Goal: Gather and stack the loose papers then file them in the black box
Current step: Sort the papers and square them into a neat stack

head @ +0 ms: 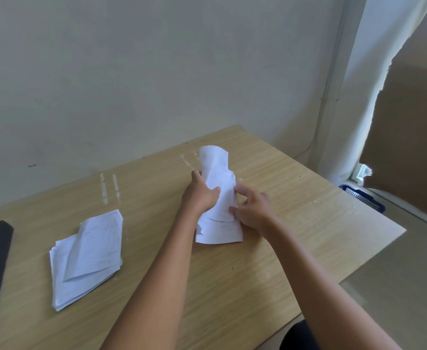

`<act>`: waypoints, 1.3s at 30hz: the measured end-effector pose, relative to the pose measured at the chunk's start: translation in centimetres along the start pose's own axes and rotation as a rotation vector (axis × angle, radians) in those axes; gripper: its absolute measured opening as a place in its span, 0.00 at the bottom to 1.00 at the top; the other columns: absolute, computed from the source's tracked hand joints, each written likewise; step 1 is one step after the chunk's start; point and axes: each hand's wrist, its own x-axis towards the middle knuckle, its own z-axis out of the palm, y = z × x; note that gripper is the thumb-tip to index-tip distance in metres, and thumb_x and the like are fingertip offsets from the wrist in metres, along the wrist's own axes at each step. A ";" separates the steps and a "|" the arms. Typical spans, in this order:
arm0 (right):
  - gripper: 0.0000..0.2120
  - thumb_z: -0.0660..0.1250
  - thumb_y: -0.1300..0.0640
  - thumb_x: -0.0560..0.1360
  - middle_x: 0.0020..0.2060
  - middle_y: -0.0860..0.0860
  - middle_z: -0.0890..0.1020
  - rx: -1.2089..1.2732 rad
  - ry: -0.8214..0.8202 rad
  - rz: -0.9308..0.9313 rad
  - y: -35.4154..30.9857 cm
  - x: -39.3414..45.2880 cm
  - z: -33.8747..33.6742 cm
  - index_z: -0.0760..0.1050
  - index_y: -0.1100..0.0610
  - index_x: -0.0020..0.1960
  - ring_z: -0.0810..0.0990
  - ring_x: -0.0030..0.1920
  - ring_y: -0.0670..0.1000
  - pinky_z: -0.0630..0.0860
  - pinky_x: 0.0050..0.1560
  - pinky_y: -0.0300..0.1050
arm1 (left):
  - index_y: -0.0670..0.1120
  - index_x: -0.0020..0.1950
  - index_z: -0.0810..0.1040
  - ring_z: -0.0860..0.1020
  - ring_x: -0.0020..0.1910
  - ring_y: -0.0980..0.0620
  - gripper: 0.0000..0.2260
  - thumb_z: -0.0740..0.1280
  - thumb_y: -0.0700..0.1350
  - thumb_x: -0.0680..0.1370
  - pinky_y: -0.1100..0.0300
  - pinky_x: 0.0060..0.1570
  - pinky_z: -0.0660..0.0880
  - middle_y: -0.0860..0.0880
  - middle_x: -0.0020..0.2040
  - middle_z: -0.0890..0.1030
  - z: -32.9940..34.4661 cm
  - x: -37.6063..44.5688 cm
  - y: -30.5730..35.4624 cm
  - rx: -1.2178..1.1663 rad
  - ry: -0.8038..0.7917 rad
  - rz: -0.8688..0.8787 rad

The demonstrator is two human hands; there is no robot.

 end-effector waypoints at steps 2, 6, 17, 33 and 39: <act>0.25 0.69 0.55 0.74 0.59 0.45 0.77 0.030 0.074 -0.006 0.2 -0.2 0.5 0.71 0.46 0.70 0.62 0.68 0.53 0.61 0.63 0.39 | 0.46 0.78 0.60 0.76 0.63 0.46 0.31 0.70 0.49 0.79 0.51 0.61 0.75 0.47 0.71 0.74 -0.4 -0.7 -1.2 -0.240 0.034 0.001; 0.28 0.65 0.38 0.75 0.61 0.48 0.80 0.020 0.159 -0.021 -1.5 -1.1 1.9 0.70 0.49 0.71 0.68 0.68 0.55 0.66 0.70 0.52 | 0.49 0.73 0.67 0.78 0.63 0.51 0.30 0.76 0.49 0.76 0.55 0.57 0.79 0.52 0.66 0.77 -3.0 -2.8 -4.7 -0.603 0.131 -0.007; 0.11 0.66 0.54 0.78 0.46 0.50 0.87 0.276 -0.288 -0.252 -13.4 -4.2 15.5 0.77 0.51 0.60 0.86 0.44 0.51 0.84 0.44 0.49 | 0.48 0.63 0.77 0.83 0.56 0.48 0.16 0.72 0.50 0.77 0.49 0.57 0.80 0.49 0.57 0.84 -16.0 -6.9 -16.0 -0.694 0.483 -0.116; 0.49 0.73 0.26 0.57 0.73 0.41 0.67 -0.547 -0.468 -0.797 -9.4 -7.9 17.8 0.69 0.46 0.73 0.60 0.74 0.43 0.68 0.69 0.42 | 0.50 0.74 0.71 0.69 0.68 0.39 0.25 0.61 0.61 0.80 0.48 0.58 0.71 0.45 0.68 0.74 -20.6 -2.5 -21.5 0.303 0.491 -0.179; 0.39 0.76 0.33 0.60 0.64 0.46 0.80 -0.437 -0.428 -0.835 -9.2 -6.6 19.5 0.78 0.52 0.65 0.73 0.67 0.47 0.72 0.66 0.43 | 0.56 0.75 0.69 0.60 0.74 0.38 0.24 0.58 0.63 0.80 0.45 0.69 0.64 0.46 0.74 0.66 -20.4 1.2 -23.3 0.448 0.060 -0.275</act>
